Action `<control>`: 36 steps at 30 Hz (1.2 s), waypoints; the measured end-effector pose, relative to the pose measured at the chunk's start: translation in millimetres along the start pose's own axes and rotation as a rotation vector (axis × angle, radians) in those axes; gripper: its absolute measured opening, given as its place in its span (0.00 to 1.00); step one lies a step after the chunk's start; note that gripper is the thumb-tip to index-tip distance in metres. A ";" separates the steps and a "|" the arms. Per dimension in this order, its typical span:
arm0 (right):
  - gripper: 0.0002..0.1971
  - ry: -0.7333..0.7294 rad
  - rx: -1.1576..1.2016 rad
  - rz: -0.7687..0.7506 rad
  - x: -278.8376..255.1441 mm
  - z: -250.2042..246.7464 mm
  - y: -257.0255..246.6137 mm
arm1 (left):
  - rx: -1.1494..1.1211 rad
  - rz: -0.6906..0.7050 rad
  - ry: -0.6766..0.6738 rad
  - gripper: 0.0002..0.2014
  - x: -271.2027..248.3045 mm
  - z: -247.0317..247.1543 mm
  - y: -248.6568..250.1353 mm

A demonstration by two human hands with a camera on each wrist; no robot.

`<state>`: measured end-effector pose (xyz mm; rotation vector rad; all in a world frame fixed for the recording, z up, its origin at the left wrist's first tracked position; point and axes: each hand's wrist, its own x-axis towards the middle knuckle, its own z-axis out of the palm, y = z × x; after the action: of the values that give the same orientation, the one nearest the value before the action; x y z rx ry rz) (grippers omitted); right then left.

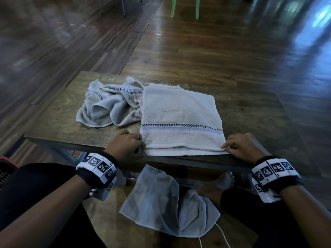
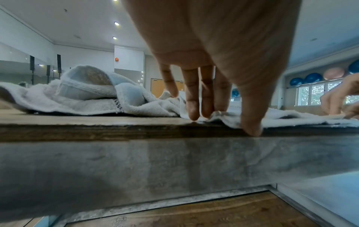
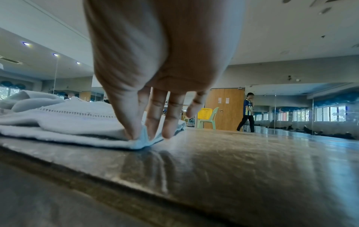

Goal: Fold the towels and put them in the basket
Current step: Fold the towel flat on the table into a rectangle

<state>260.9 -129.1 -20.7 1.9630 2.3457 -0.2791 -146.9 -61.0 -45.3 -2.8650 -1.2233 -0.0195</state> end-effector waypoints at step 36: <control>0.20 0.165 0.110 -0.058 -22.0 24.2 6.0 | -0.100 0.041 0.226 0.12 -16.1 12.4 9.6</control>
<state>269.3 -153.9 -41.3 2.0427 2.5438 -0.2647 -151.0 -78.9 -58.2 -2.8703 -1.1508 -0.4024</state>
